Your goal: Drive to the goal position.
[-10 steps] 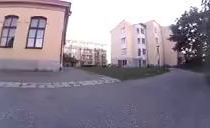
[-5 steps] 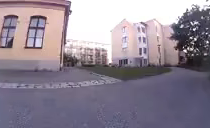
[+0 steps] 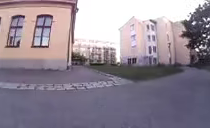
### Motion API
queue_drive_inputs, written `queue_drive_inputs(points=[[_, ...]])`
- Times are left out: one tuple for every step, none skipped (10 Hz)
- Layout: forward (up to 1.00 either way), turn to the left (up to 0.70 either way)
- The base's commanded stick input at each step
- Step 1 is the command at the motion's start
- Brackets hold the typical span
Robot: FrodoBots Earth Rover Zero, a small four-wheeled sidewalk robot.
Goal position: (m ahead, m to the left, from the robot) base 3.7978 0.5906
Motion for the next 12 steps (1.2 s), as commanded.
queue_drive_inputs(points=[[1.00, 0.27], [1.00, 0.27], [1.00, 0.27], [1.00, 0.27], [1.00, 0.27], [1.00, 0.27], [1.00, 0.17], [1.00, 0.00], [1.00, 0.00], [1.00, 0.00], [1.00, 0.00], [1.00, 0.00]])
